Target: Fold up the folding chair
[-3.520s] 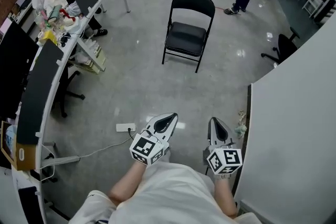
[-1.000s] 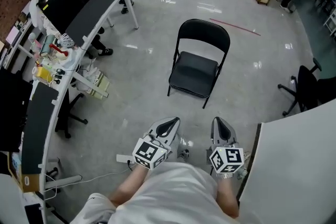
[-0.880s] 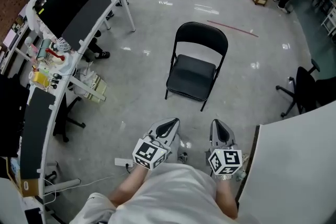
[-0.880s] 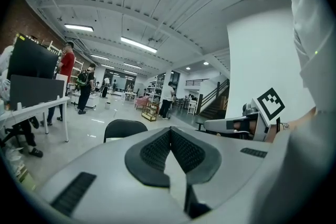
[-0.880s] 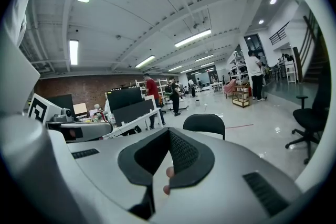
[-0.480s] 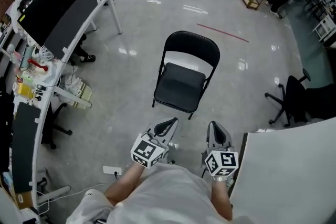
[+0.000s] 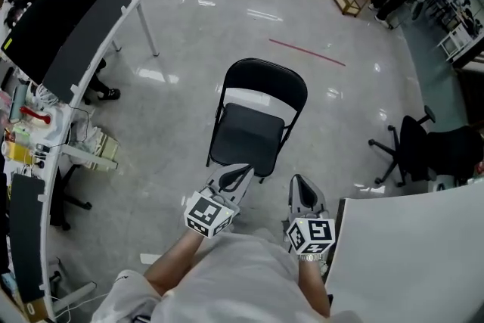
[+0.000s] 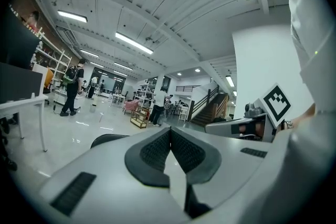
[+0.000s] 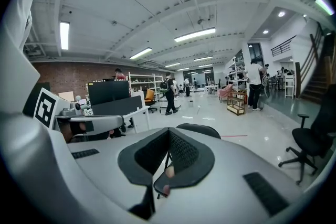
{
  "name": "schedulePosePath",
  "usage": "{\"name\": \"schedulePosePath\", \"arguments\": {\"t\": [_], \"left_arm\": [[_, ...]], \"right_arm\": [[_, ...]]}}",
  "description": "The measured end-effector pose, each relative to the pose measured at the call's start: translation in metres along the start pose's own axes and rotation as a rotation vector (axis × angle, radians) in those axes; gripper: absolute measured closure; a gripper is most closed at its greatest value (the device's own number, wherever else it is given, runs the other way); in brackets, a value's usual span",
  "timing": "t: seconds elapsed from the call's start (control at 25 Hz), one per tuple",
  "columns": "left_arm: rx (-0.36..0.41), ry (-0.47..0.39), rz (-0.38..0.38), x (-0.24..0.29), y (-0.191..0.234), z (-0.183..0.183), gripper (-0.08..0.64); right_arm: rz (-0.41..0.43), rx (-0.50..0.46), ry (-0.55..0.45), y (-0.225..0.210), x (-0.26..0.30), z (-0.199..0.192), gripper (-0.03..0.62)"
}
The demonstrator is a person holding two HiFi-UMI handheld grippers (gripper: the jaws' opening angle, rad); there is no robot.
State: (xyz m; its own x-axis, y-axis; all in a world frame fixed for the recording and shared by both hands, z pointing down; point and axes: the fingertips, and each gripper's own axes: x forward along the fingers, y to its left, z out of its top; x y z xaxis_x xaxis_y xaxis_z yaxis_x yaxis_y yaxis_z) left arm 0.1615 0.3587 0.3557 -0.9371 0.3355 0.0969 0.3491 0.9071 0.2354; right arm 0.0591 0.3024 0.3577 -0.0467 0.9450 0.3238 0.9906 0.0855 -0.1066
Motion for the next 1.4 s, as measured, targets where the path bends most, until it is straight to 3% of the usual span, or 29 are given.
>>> {"name": "schedulePosePath", "arguments": {"t": [0.28, 0.52, 1.12, 1.4], "left_arm": [[-0.035, 0.007, 0.013, 0.013, 0.016, -0.003, 0.548], [-0.026, 0.001, 0.074, 0.037, 0.023, 0.002, 0.548], [-0.071, -0.028, 0.434, 0.166, 0.062, 0.004, 0.548], [-0.119, -0.025, 0.636, 0.189, 0.076, -0.008, 0.548]], "right_arm": [[0.011, -0.025, 0.002, -0.008, 0.031, 0.013, 0.588], [0.086, -0.048, 0.012, -0.028, 0.064, 0.023, 0.588], [0.411, -0.135, 0.128, -0.138, 0.197, 0.043, 0.588], [0.569, -0.214, 0.229, -0.159, 0.248, 0.031, 0.588]]}}
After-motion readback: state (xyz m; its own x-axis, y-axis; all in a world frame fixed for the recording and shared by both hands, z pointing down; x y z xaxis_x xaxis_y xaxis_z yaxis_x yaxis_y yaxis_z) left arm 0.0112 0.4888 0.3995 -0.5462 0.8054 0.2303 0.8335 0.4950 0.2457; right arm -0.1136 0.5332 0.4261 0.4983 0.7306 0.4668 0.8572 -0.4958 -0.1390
